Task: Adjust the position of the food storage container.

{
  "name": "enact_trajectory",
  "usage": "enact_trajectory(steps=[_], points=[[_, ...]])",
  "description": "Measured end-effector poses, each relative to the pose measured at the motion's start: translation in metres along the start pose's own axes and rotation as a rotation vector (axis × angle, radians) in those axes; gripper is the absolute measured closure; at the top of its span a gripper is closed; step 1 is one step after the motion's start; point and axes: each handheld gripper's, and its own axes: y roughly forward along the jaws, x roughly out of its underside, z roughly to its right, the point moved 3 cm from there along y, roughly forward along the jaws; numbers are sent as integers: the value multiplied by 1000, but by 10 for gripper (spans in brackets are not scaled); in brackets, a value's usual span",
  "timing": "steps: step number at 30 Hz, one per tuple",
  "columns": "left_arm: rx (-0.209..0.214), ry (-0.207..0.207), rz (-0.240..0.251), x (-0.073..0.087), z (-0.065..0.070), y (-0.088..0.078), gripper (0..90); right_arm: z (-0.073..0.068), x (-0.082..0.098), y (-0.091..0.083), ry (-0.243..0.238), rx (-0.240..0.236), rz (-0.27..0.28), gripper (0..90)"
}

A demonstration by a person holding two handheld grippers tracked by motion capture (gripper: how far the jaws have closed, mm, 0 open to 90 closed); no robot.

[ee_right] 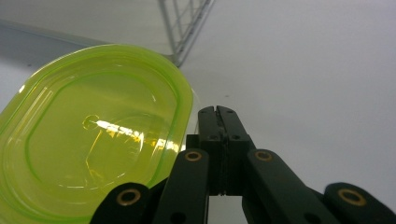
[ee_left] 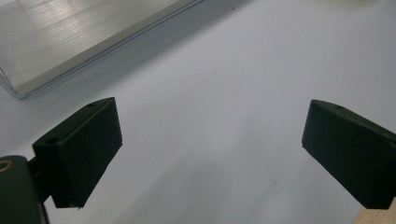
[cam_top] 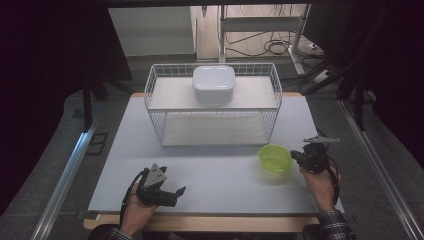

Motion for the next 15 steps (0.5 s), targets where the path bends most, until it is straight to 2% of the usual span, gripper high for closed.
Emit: enact_trajectory(steps=[8,15], points=[[2,1,-2,0,0,0,46,-24,2,2,-6,-69,-22,896],[5,4,-6,0,1,1,47,-50,4,5,-36,-131,-44,895]])
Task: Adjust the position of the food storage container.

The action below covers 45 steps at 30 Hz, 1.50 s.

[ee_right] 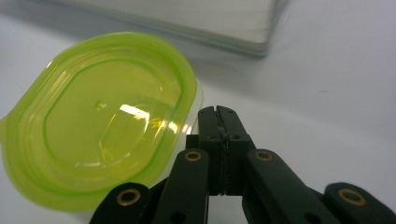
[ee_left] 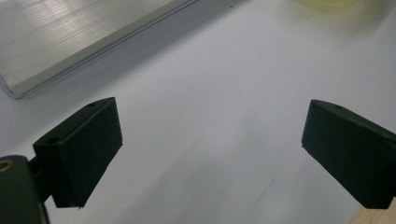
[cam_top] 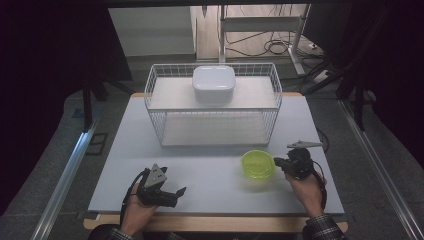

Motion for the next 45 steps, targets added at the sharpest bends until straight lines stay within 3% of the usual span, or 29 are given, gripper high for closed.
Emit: enact_trajectory(steps=[3,6,10,13,17,22,28,38,45], points=[[2,0,-1,0,0,0,49,-13,1,5,-28,-34,-16,896],[3,2,-2,0,0,0,50,-21,-1,6,-62,-21,-23,896],[5,2,-3,0,0,0,50,-16,1,6,-56,-2,-30,896],[6,4,-4,0,1,0,50,-12,6,7,-35,-16,-47,896],[7,9,-9,0,1,1,51,-13,9,10,-26,-82,-55,896],[7,14,-16,1,2,2,51,-21,10,18,-43,-113,-71,896],[8,18,-23,1,2,3,51,-30,8,26,-32,-169,-79,896],[12,24,-33,1,4,5,52,-55,-1,44,-58,-274,-66,896],[15,29,-40,1,5,6,52,-73,-6,56,-84,-306,-79,896]])
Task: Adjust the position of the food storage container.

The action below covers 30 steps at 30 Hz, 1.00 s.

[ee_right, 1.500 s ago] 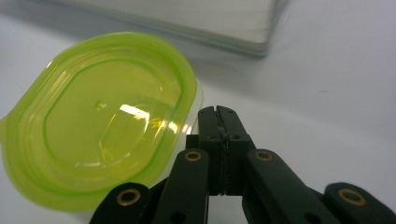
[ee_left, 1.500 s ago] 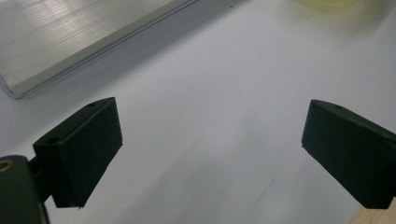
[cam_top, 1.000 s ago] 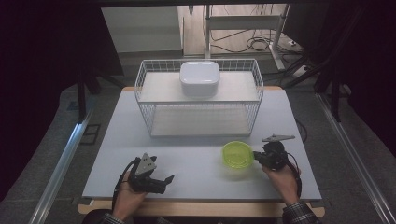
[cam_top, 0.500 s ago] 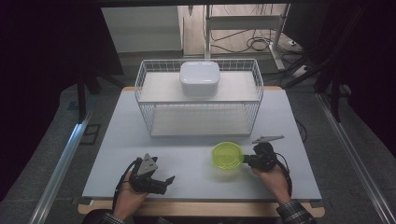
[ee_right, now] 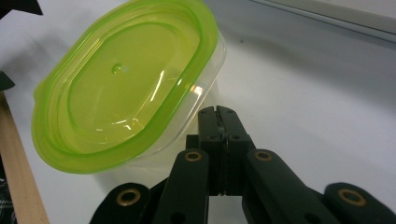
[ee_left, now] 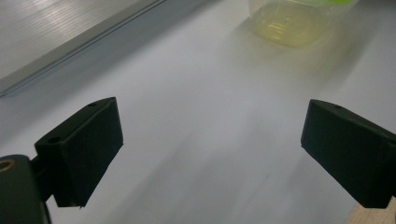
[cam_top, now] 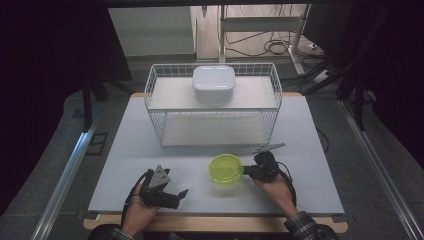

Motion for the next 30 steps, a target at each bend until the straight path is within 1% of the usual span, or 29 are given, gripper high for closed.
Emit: enact_trajectory(steps=[9,15,18,21,24,28,30], points=[[5,9,-8,0,2,1,52,-12,-9,18,-14,-44,2,896],[8,11,-10,0,2,1,53,-19,-18,34,-29,-60,2,895],[6,16,-11,0,2,1,53,-24,-21,42,-43,-62,-10,895],[7,16,-10,0,2,1,53,-26,-22,46,-74,-39,-20,894],[7,15,-11,0,2,0,54,-25,-21,45,-104,0,-27,872],[9,18,-12,0,3,0,54,-20,-21,37,-164,82,-26,788],[9,18,-13,1,3,0,54,-18,-22,32,-185,115,-17,734]])
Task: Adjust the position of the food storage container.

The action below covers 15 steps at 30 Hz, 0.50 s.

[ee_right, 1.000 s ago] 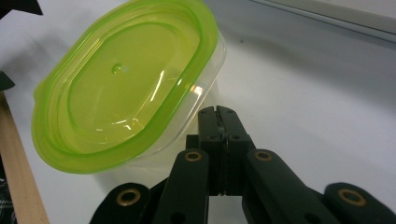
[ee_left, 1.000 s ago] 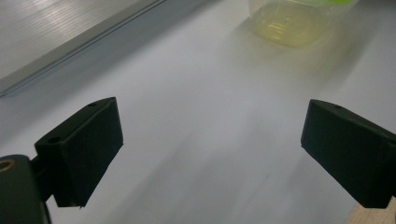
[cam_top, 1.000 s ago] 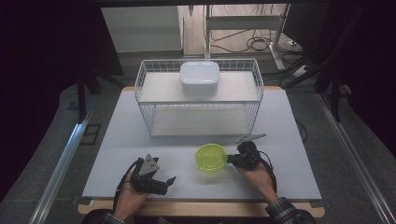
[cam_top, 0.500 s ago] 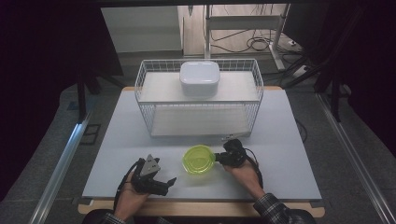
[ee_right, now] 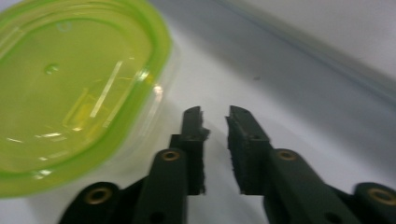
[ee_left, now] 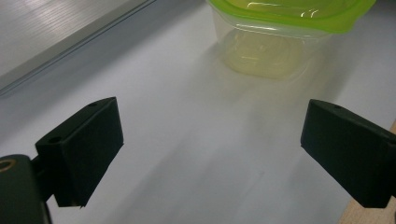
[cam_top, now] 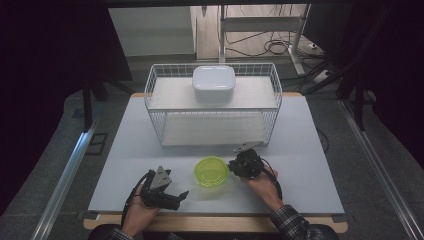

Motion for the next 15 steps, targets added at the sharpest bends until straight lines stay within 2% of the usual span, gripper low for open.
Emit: enact_trajectory(steps=[6,11,15], points=[[-1,3,-1,0,-1,-1,54,9,2,-15,-24,81,4,521],[-7,-10,6,2,-3,-4,54,14,6,-27,-17,97,27,342],[-10,-27,15,3,-5,-6,54,15,11,-35,-29,115,31,222]])
